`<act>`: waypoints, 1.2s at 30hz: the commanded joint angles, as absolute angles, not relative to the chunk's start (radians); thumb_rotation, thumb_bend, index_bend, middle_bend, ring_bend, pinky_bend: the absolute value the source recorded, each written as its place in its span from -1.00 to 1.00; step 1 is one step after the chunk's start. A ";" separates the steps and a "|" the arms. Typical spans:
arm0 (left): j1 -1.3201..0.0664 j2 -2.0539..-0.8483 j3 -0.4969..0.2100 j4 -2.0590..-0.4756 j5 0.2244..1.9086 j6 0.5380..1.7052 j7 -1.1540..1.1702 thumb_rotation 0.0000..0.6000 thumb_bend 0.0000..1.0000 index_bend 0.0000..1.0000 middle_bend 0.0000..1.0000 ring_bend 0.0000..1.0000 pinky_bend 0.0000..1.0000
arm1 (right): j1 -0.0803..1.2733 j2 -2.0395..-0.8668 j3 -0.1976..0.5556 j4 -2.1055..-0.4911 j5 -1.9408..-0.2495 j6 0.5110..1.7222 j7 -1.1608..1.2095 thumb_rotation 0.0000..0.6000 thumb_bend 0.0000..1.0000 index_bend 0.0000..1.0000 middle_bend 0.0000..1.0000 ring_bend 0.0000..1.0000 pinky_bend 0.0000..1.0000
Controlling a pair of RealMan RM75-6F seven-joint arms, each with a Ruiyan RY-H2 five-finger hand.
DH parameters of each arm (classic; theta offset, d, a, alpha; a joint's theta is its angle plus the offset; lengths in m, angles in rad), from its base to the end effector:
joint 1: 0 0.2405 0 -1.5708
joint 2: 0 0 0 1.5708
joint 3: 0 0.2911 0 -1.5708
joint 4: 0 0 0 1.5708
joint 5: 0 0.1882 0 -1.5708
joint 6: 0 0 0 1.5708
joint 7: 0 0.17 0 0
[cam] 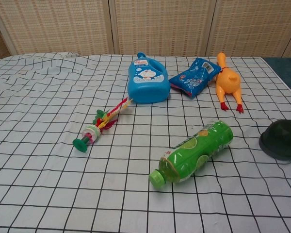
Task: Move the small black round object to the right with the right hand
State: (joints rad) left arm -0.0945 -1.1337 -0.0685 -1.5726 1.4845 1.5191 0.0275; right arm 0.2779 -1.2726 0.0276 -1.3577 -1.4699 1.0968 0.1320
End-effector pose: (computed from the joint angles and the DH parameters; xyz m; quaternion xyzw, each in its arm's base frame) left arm -0.3362 0.2149 0.2022 -0.5887 -0.3575 -0.3907 0.6107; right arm -0.3610 -0.2668 0.1057 0.6724 -0.4617 0.3085 0.4894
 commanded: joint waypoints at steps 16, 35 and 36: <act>-0.100 -1.135 -0.066 -1.570 1.478 1.501 0.030 1.00 -0.27 -0.71 -0.73 -0.74 -0.35 | 0.342 -1.306 0.039 -1.384 -1.405 0.998 0.090 1.00 -0.87 -0.98 -0.81 -1.00 -0.72; -0.102 -1.135 -0.068 -1.564 1.475 1.494 0.019 1.00 -0.27 -0.71 -0.73 -0.74 -0.35 | 0.383 -1.358 0.044 -1.356 -1.365 0.961 0.038 1.00 -0.88 -1.00 -0.83 -1.00 -0.71; -0.102 -1.135 -0.068 -1.564 1.475 1.494 0.019 1.00 -0.27 -0.71 -0.73 -0.74 -0.35 | 0.383 -1.358 0.044 -1.355 -1.365 0.961 0.038 1.00 -0.88 -1.00 -0.83 -1.00 -0.71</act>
State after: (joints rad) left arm -0.1022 -1.1347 -0.0677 -1.5642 1.4746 1.4941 0.0188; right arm 0.3831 -1.3578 0.0444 -1.3558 -1.3652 0.9606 0.0383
